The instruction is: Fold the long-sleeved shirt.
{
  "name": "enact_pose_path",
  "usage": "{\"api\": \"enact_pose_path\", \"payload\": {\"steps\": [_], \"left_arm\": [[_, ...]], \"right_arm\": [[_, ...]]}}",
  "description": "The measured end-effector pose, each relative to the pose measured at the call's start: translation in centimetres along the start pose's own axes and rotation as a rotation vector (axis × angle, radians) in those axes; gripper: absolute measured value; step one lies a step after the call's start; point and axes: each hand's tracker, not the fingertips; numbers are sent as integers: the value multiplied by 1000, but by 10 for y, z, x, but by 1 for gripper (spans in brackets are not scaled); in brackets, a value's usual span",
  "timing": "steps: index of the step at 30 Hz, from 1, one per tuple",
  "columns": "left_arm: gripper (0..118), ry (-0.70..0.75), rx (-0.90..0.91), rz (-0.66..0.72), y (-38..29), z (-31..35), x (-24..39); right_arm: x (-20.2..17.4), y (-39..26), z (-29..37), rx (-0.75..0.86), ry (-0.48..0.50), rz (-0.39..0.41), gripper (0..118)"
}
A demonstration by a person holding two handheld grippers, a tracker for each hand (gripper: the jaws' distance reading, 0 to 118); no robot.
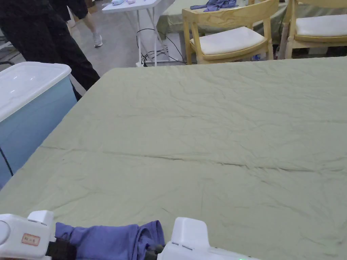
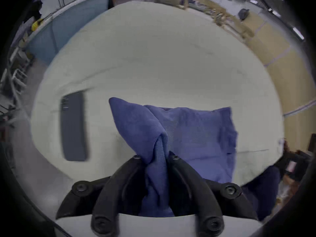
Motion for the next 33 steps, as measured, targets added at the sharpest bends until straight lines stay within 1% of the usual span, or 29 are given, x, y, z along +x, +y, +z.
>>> {"api": "enact_pose_path", "payload": {"steps": [1,3,4,5,6,7,8,9,10,12,13,14,15,16,17,18,19,20,22,24,25,27,28,30,31,33], "left_arm": [[17,13,3,3,2,-4,-8],[19,-19,15,30,4,-10,-16],[38,-53,25,55,-1,-8,-7],[71,-14,58,51,-3,-7,-1],[105,63,115,28,-5,-5,6],[118,118,174,-18,-7,1,14],[113,139,275,-67,-12,16,20],[107,120,338,-103,-13,22,27],[107,143,365,-100,-15,28,35],[109,183,364,-91,-18,45,48],[108,168,363,-91,-20,52,57],[107,149,375,-94,-21,63,70],[98,116,387,-97,-22,76,86],[59,79,380,-112,-24,90,95],[6,26,410,-123,-27,107,111],[3,-27,482,-145,-30,124,129],[2,-49,534,-143,-34,136,148],[2,-29,611,-150,-36,153,162],[3,-93,713,-196,-41,181,199],[3,-145,811,-197,-47,205,237],[3,-165,849,-203,-49,216,253],[3,-202,956,-217,-56,242,290],[3,-214,1002,-211,-54,246,301],[3,-263,1095,-187,-62,268,330],[3,-282,1124,-180,-66,276,340],[2,-294,1179,-179,-71,289,365]], "right_arm": [[-2,0,-2,-3,6,1,2],[-7,0,-4,-8,13,5,2],[-9,1,-3,-12,15,10,2],[-9,1,-3,-13,16,18,2],[-9,1,0,-12,14,24,2],[-8,1,3,-9,8,28,2],[-6,2,8,-3,3,30,2],[-3,2,13,3,-3,29,2],[0,3,18,11,-11,25,2],[7,6,34,34,-29,15,2],[11,7,42,46,-33,14,2],[18,10,55,67,-42,10,2],[25,13,70,92,-55,5,2],[32,16,85,124,-71,1,2],[42,20,106,161,-90,1,2],[52,24,128,206,-120,7,2],[60,28,148,255,-160,22,2],[67,33,171,317,-219,40,2],[80,40,217,442,-359,98,2],[88,46,261,557,-481,146,2],[89,47,278,606,-525,167,2],[88,48,314,709,-611,237,2],[86,48,329,751,-641,271,2],[81,50,355,821,-667,340,2],[78,50,365,847,-672,355,2],[74,50,384,901,-645,375,2]]}}
